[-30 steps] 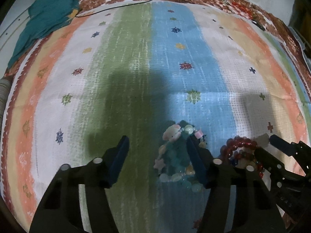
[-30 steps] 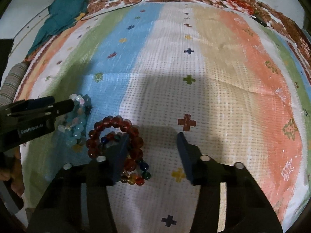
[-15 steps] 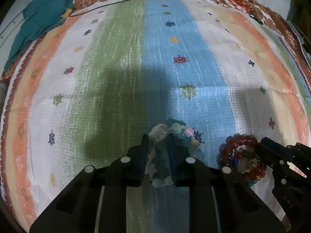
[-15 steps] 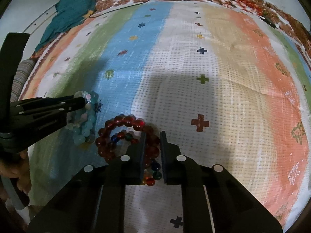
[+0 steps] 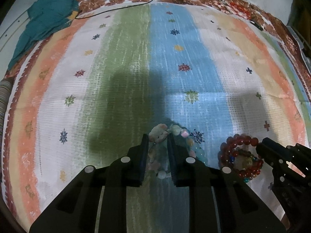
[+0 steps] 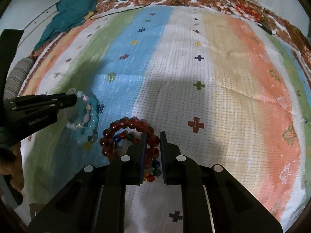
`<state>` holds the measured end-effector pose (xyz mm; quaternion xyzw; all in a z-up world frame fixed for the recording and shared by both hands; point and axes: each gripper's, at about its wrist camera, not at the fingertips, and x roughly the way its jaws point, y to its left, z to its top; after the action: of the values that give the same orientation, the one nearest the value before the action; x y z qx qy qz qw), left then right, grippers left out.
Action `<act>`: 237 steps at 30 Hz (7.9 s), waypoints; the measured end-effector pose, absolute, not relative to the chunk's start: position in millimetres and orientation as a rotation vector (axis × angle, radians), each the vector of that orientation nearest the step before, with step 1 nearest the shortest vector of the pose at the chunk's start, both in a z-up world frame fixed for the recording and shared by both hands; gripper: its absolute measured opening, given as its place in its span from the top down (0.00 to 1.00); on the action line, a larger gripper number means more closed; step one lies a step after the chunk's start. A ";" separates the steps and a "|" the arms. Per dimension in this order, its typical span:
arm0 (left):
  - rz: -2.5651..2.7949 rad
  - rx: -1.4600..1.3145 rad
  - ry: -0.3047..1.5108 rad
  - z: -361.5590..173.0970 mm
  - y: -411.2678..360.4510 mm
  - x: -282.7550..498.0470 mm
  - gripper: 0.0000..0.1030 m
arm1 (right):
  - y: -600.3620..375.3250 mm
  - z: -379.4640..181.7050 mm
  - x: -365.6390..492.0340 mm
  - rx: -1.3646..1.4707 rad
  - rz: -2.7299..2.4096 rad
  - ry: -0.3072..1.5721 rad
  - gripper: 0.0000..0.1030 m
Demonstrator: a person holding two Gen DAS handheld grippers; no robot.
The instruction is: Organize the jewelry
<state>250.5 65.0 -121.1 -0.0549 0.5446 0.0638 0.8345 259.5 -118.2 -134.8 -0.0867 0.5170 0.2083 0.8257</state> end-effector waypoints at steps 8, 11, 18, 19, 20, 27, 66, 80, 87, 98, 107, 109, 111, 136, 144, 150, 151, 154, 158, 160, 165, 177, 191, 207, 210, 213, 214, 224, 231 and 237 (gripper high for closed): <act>0.135 -0.123 1.135 -108.8 69.4 237.4 0.81 | -117.5 -116.9 248.1 -0.177 0.451 1.067 0.86; 0.132 -0.129 1.126 -102.3 69.7 231.6 0.81 | -117.4 -109.2 242.8 -0.174 0.450 1.054 0.86; 0.118 -0.144 1.091 -83.2 65.4 221.0 0.81 | -116.9 -85.1 228.6 -0.177 0.450 1.007 0.86; 0.116 -0.145 1.087 -81.2 64.8 219.9 0.81 | -118.1 -81.8 225.9 -0.178 0.446 1.001 0.86; 0.114 -0.146 1.084 -79.2 64.1 218.4 0.81 | -119.3 -80.2 224.5 -0.181 0.440 0.996 0.86; 0.106 -0.157 1.061 -66.3 59.9 207.4 0.81 | -129.6 -72.2 212.7 -0.184 0.400 0.979 0.86; 0.027 -0.109 0.905 -4.3 21.0 130.0 0.81 | -148.4 -23.5 152.6 -0.164 0.400 0.832 0.86; -0.017 -0.127 0.865 12.5 10.2 98.8 0.81 | -152.0 -3.3 123.2 -0.159 0.429 0.773 0.86; -0.043 -0.130 0.844 19.9 3.5 80.6 0.81 | -151.9 1.2 109.3 -0.166 0.443 0.764 0.86; -0.076 -0.127 0.828 24.2 -5.6 55.5 0.81 | -150.0 -0.1 86.3 -0.180 0.463 0.766 0.86; -0.092 -0.115 0.828 24.2 -12.2 41.3 0.81 | -153.8 -0.3 71.6 -0.171 0.491 0.775 0.86; -0.094 -0.115 0.829 23.7 -12.4 39.1 0.81 | -154.8 -1.0 69.3 -0.168 0.499 0.780 0.86; -0.093 -0.113 0.832 22.3 -12.9 36.8 0.81 | -154.6 -1.9 66.4 -0.170 0.503 0.784 0.86; 0.005 -0.147 0.870 12.7 1.5 23.8 0.54 | -175.0 -14.0 61.5 -0.172 0.447 0.832 0.60; 0.037 -0.176 0.882 10.0 12.0 31.9 0.39 | -187.0 -16.2 76.8 -0.137 0.410 0.847 0.51; 0.063 -0.167 0.893 5.9 15.3 40.9 0.30 | -187.1 -17.3 82.2 -0.132 0.407 0.852 0.41; 0.068 -0.167 0.894 5.3 16.2 42.3 0.28 | -186.9 -17.8 83.6 -0.132 0.407 0.854 0.40; 0.082 -0.165 0.898 3.8 18.6 46.8 0.23 | -186.8 -19.0 86.7 -0.129 0.406 0.858 0.36; 0.101 -0.149 0.900 2.2 18.5 52.4 0.16 | -186.2 -20.6 91.9 -0.126 0.414 0.865 0.32; 0.105 -0.140 0.900 1.8 17.6 54.7 0.15 | -186.4 -20.3 92.5 -0.123 0.413 0.862 0.28; 0.115 -0.119 0.905 -0.3 17.6 61.2 0.11 | -186.1 -20.3 98.4 -0.118 0.411 0.859 0.23; 0.141 -0.096 0.908 -2.7 22.9 75.1 0.08 | -185.6 -18.3 107.6 -0.109 0.391 0.843 0.19; 0.153 -0.096 0.931 -10.0 33.1 99.1 0.08 | -178.6 -27.5 127.1 -0.123 0.378 0.854 0.18; 0.150 -0.081 0.946 -20.9 37.2 124.1 0.08 | -173.5 -40.0 152.3 -0.129 0.364 0.884 0.18; 0.153 -0.087 0.957 -25.7 40.3 131.2 0.08 | -171.6 -44.9 158.4 -0.128 0.368 0.901 0.18; 0.154 -0.101 0.976 -32.2 44.1 138.3 0.08 | -167.4 -48.3 162.3 -0.136 0.373 0.908 0.18; 0.154 -0.104 0.981 -34.2 45.2 140.9 0.08 | -166.2 -49.2 163.7 -0.139 0.373 0.909 0.18; 0.157 -0.125 1.003 -44.8 51.9 155.3 0.08 | -156.8 -61.2 177.1 -0.169 0.375 0.936 0.18; 0.161 -0.121 1.022 -55.9 54.5 167.5 0.08 | -152.1 -68.5 186.7 -0.179 0.376 0.951 0.18; 0.160 -0.124 1.038 -64.6 56.9 176.4 0.08 | -148.7 -75.4 195.0 -0.184 0.380 0.968 0.18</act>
<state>176.4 56.9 -64.6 -0.0590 0.4950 0.0762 0.8635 195.0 -148.7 -75.4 -0.0876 0.4619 0.1813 0.8638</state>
